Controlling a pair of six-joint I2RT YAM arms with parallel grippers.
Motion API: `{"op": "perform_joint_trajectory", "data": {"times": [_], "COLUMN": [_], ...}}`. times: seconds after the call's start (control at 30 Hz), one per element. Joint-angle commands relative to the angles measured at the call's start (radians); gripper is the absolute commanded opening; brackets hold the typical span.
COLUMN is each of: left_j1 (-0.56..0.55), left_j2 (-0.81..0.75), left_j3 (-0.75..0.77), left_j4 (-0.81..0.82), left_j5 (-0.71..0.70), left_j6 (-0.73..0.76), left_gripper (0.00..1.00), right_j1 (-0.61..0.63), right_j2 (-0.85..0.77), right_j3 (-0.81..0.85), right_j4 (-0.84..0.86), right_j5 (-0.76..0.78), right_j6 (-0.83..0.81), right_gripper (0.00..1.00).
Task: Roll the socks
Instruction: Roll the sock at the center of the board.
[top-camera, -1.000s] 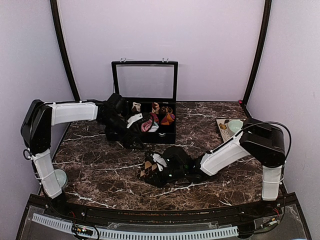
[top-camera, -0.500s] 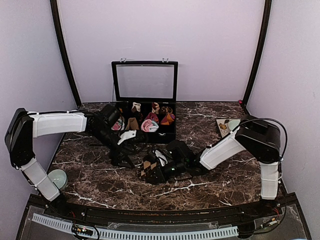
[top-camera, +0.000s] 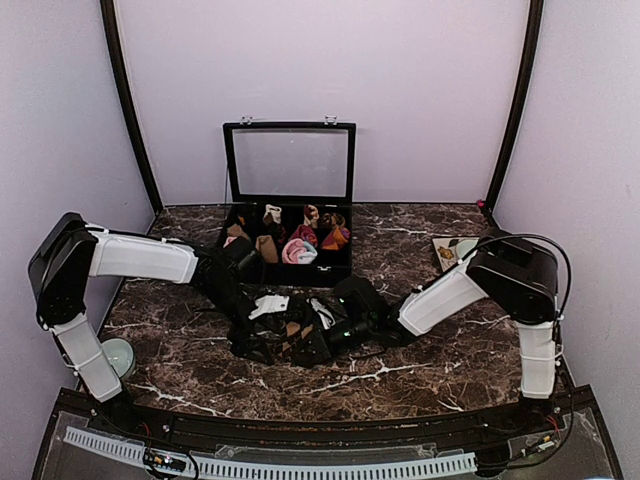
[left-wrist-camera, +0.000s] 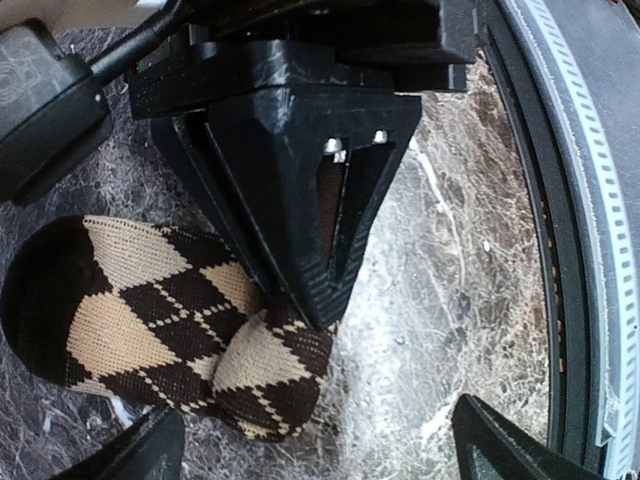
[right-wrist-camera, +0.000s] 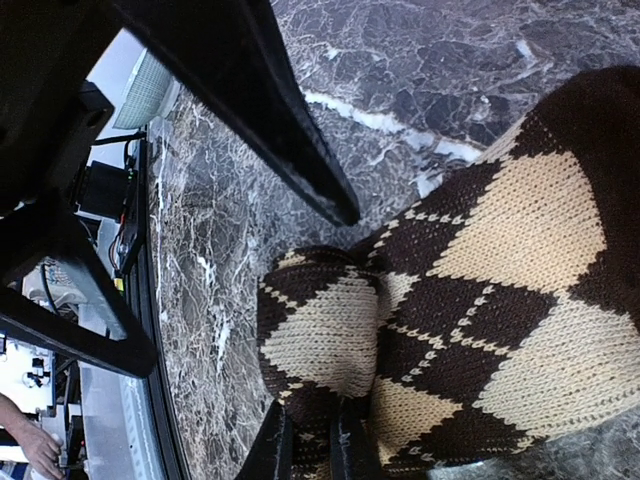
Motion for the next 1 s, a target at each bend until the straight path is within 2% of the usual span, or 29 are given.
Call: {"op": "perform_joint_trajectory", "data": {"times": [0.0,0.13,0.23,0.4,0.63,0.8,0.9,0.97], "left_j1": [-0.018,-0.025,-0.031,-0.042,-0.077,-0.081,-0.08,-0.08], "left_j2": [0.025,0.061,0.085,0.125,0.144,0.184,0.231,0.251], "left_j3": [-0.012,0.017,0.043,0.072,0.077,0.115,0.141,0.147], "left_j4": [0.046,0.056,0.044,0.032,0.007,-0.045,-0.089,-0.107], "left_j5": [-0.043,-0.06,-0.068,-0.063,-0.055,-0.039,-0.038,-0.023], "left_j6": [0.022,0.035,0.05,0.044,0.05,0.04,0.031,0.026], "left_gripper": [0.94,0.88,0.79,0.54,0.34,0.03,0.0,0.0], "right_j1": [-0.005,-0.006,-0.005,-0.005,-0.005,-0.005,-0.004,-0.004], "right_j2": [0.133,0.134,0.141,0.145,0.154,0.145,0.112,0.092], "right_j3": [-0.085,-0.084,-0.08,-0.081,-0.089,-0.109,-0.124,-0.133], "right_j4": [-0.369,-0.359,-0.358,-0.342,-0.305,-0.253,-0.231,-0.231], "right_j5": [0.08,0.075,0.073,0.071,0.058,0.055,0.098,0.135], "right_j6": [0.03,0.031,0.033,0.045,0.063,0.082,0.07,0.055], "right_gripper": [0.0,0.0,0.0,0.0,0.0,0.0,0.0,0.07]}}
